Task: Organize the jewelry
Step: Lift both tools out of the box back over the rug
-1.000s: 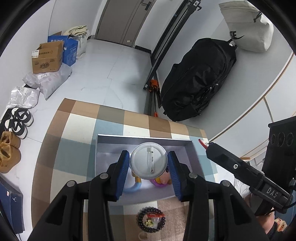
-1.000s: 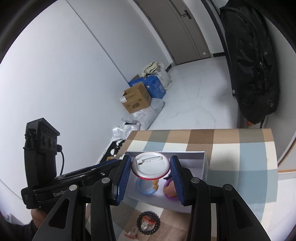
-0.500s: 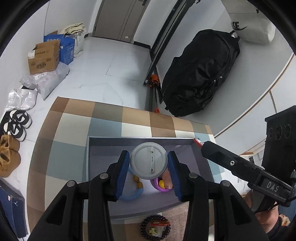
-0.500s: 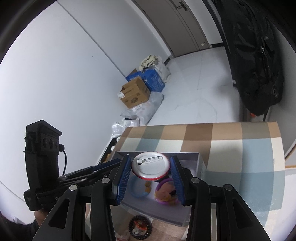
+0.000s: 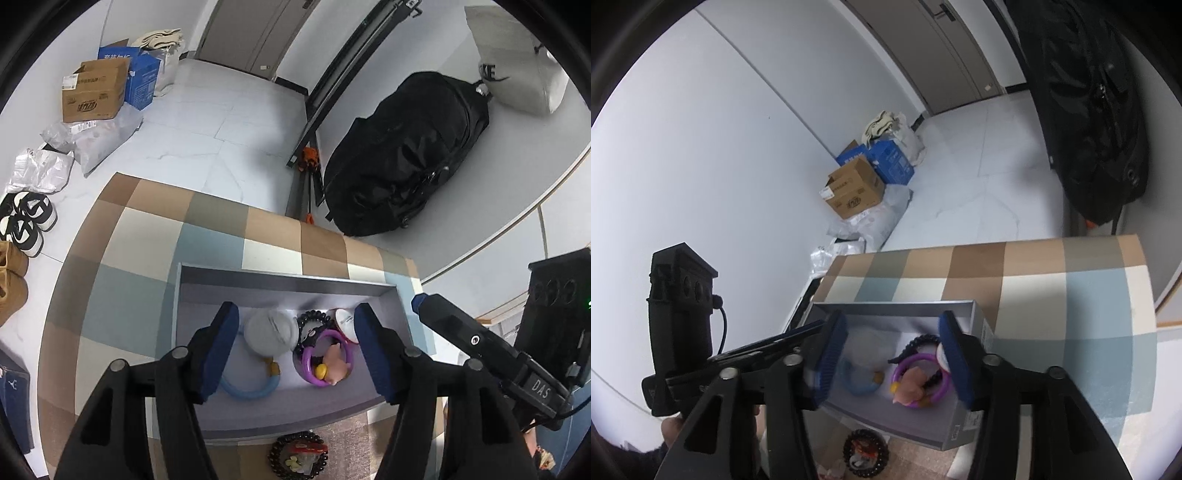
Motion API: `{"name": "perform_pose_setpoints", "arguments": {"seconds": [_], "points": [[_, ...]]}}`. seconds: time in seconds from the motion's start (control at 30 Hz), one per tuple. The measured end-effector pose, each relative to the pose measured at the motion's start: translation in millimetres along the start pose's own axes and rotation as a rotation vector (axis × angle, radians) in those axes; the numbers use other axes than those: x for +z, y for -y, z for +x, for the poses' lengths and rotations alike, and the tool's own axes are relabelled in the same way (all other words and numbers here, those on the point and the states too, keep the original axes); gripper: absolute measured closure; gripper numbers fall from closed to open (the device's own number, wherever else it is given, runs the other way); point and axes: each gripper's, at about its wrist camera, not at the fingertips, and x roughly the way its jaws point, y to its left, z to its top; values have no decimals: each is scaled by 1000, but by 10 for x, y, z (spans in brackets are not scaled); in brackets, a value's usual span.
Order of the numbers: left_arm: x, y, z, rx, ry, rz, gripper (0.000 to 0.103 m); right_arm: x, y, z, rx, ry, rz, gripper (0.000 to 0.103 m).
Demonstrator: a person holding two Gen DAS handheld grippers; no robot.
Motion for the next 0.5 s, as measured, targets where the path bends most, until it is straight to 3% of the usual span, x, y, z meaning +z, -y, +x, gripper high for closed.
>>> {"name": "perform_pose_setpoints", "arguments": {"seconds": [0.5], "points": [[-31, 24, -97, 63, 43, 26, 42, -40, -1, -35, -6, 26, 11, 26]]}}
